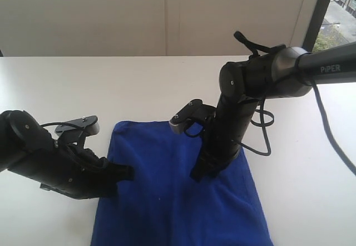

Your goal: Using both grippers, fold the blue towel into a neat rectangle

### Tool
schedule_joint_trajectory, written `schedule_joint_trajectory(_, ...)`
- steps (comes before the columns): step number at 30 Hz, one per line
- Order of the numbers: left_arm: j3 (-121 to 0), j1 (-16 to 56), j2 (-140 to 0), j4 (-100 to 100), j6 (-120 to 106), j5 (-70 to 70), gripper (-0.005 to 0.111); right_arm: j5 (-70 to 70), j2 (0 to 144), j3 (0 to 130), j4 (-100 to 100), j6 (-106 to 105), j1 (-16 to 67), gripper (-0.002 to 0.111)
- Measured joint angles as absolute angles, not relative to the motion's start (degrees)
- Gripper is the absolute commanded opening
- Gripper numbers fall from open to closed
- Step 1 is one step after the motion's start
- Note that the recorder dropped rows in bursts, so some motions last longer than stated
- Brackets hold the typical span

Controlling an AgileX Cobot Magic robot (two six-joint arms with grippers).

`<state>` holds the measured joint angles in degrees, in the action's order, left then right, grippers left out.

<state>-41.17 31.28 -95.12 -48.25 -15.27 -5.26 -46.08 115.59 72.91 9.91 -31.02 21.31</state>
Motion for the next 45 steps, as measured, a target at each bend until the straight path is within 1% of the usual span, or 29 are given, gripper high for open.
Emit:
schedule_joint_trajectory(14, -41.2, 31.3, -95.1, -45.7, -15.4, -5.7, 0.000, -46.1, 115.6, 72.9, 9.9, -31.0, 21.3, 0.000)
schedule_joint_trajectory(23, -41.2, 28.2, -95.1, -44.1, -15.5, -7.3, 0.000, -46.1, 115.6, 72.9, 9.9, -31.0, 21.3, 0.000)
schedule_joint_trajectory(34, -41.2, 28.1, -95.1, -43.9, -15.5, -8.7, 0.000, -46.1, 115.6, 72.9, 9.9, -31.0, 21.3, 0.000)
schedule_joint_trajectory(36, -41.2, 28.1, -95.1, -43.9, -15.5, -8.7, 0.004, -46.1, 115.6, 72.9, 9.9, -31.0, 21.3, 0.000)
schedule_joint_trajectory(39, -41.2, 28.1, -95.1, -44.1, -15.5, -8.6, 0.018, -46.1, 115.6, 72.9, 9.9, -31.0, 21.3, 0.000)
schedule_joint_trajectory(40, -41.2, 28.1, -95.1, -44.2, -15.5, -8.5, 0.027, -46.1, 115.6, 72.9, 9.9, -31.0, 21.3, 0.000)
schedule_joint_trajectory(41, -41.2, 28.1, -95.1, -44.7, -15.5, -8.4, 0.030, -46.1, 115.6, 72.9, 9.9, -31.0, 21.3, 0.000)
schedule_joint_trajectory(45, -41.2, 28.1, -95.1, -45.0, -15.5, -8.2, 0.031, -46.1, 115.6, 72.9, 9.9, -31.0, 21.3, 0.000)
